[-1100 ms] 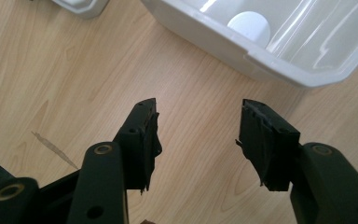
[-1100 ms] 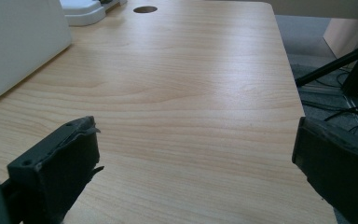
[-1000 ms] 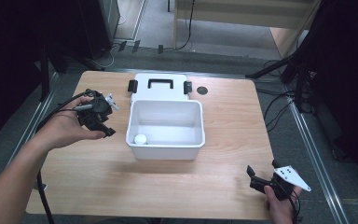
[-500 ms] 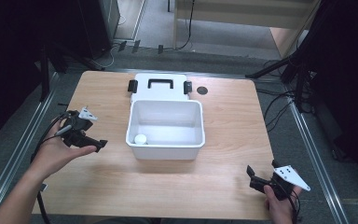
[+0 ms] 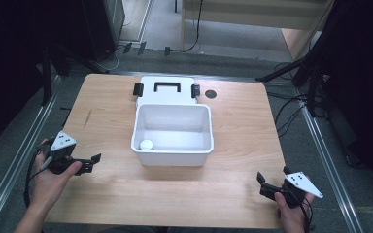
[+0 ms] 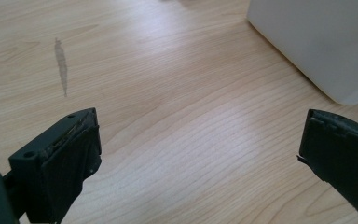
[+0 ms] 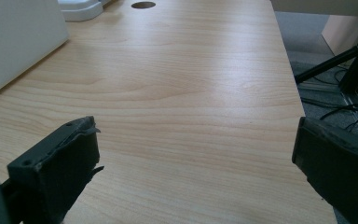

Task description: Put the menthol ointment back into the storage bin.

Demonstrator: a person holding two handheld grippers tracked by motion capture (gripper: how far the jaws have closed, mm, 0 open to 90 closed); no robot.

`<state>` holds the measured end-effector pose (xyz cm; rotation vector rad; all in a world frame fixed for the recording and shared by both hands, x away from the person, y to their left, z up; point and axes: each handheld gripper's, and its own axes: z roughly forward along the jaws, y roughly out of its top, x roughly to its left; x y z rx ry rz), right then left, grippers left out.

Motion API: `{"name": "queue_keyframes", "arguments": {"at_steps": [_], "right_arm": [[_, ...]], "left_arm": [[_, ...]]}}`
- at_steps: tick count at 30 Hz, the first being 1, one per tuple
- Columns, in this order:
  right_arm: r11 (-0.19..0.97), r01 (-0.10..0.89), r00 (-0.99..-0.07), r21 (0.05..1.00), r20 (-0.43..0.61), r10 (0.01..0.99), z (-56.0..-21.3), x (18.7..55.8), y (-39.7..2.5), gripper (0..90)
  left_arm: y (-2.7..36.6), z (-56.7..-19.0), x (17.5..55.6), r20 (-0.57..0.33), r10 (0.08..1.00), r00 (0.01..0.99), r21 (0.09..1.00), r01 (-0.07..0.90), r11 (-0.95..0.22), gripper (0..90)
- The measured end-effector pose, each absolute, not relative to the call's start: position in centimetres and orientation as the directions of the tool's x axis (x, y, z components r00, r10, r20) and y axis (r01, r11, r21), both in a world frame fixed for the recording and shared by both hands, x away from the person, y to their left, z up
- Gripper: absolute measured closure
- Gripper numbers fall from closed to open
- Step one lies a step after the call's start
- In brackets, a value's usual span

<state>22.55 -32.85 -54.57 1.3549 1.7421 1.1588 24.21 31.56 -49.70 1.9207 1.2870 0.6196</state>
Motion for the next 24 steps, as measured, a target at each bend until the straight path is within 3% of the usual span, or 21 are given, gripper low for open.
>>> {"name": "queue_keyframes", "arguments": {"at_steps": [4, 15, 24], "right_arm": [[0.081, 0.401, -0.265, 0.912, 0.031, 0.964, -54.6, 22.6, -32.8, 0.6], [0.083, 0.405, -0.265, 0.910, 0.030, 0.964, -54.6, 22.6, -32.8, 0.6], [0.084, 0.404, -0.264, 0.911, 0.028, 0.964, -54.6, 22.5, -32.8, 0.6]], "left_arm": [[32.8, -50.9, 22.6, -0.051, 0.936, 0.349, 0.839, 0.523, -0.150, 0.0], [37.0, -53.3, 18.4, -0.072, 0.977, 0.199, 0.898, 0.439, -0.023, 0.0], [38.5, -54.9, 17.8, -0.157, 0.977, 0.142, 0.896, 0.438, 0.080, 0.0]]}}
